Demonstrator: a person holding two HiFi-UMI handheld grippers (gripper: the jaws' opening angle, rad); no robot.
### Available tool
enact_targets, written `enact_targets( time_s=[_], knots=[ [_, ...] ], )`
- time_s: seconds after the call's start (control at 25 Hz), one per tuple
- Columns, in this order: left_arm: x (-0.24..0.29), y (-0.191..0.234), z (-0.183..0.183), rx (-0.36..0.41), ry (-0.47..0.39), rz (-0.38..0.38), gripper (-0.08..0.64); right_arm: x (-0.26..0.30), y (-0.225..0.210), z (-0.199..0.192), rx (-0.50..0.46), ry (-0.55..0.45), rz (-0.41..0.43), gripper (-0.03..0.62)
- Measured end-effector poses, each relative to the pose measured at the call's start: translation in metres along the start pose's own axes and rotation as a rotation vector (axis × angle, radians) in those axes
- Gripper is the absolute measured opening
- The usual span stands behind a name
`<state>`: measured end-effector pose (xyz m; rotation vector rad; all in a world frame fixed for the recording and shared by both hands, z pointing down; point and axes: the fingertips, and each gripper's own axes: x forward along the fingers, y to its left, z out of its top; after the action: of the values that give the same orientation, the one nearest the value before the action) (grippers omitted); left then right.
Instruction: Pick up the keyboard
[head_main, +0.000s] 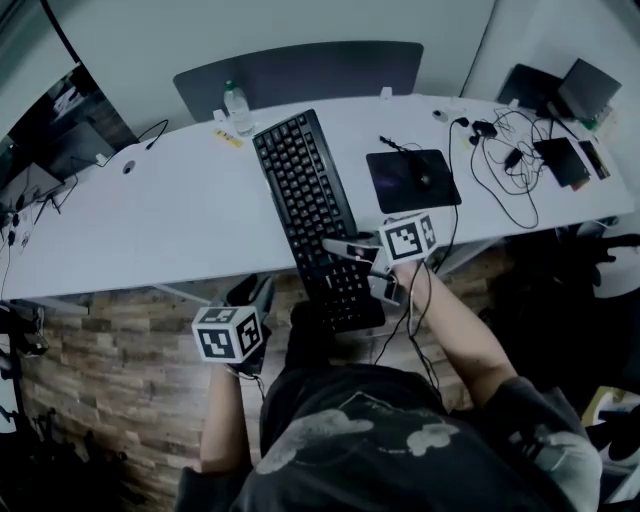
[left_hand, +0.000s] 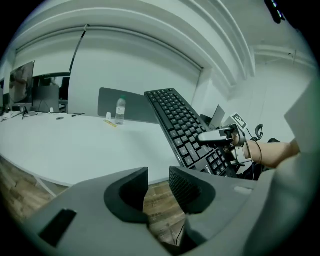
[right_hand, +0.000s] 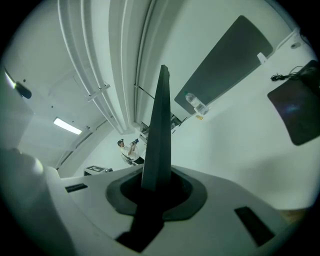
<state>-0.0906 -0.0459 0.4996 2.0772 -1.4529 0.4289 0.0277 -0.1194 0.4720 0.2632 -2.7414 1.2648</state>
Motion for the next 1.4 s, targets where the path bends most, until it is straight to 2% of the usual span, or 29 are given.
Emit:
enact_targets(
  time_s=[0.12,0.28,0.44,0.64,0.76,0.96,1.2,1.4],
  knots=[
    [-0.012,-0.022,-0.015,0.006,-0.001,0.005,0.127,-0.016,0.015,-0.018,-0.003,-0.033,0.013,0.066],
    [-0.031,-0.044,-0.037,0.011,-0.011,0.033,0.116,-0.036,0.025,-0.048,0.046,-0.085,-0.011,0.067],
    [-0.05,-0.046,-0.045,0.025,-0.062,0.105,0.075,-0.044,0.036,-0.067,0.05,-0.114,0.019,0.067],
    [-0.065,-0.041,-0.044,0.027,-0.108,0.153,0.009,-0.049,0.043,-0.08,0.039,-0.138,-0.005,0.067],
    [-0.064,-0.04,-0.044,0.017,-0.114,0.129,0.003,-0.052,0.042,-0.083,0.054,-0.141,-0.039,0.067],
    [-0.075,-0.044,-0.059,0.02,-0.12,0.075,0.003,-0.053,0.057,-0.094,0.018,-0.158,-0.061,0.067],
    [-0.111,-0.033,-0.085,0.001,-0.117,0.047,0.003,-0.054,0.088,-0.13,0.03,-0.19,-0.124,0.067],
    [-0.143,-0.035,-0.112,0.004,-0.109,0.017,0.003,-0.06,0.12,-0.169,0.049,-0.218,-0.135,0.067]
  ],
)
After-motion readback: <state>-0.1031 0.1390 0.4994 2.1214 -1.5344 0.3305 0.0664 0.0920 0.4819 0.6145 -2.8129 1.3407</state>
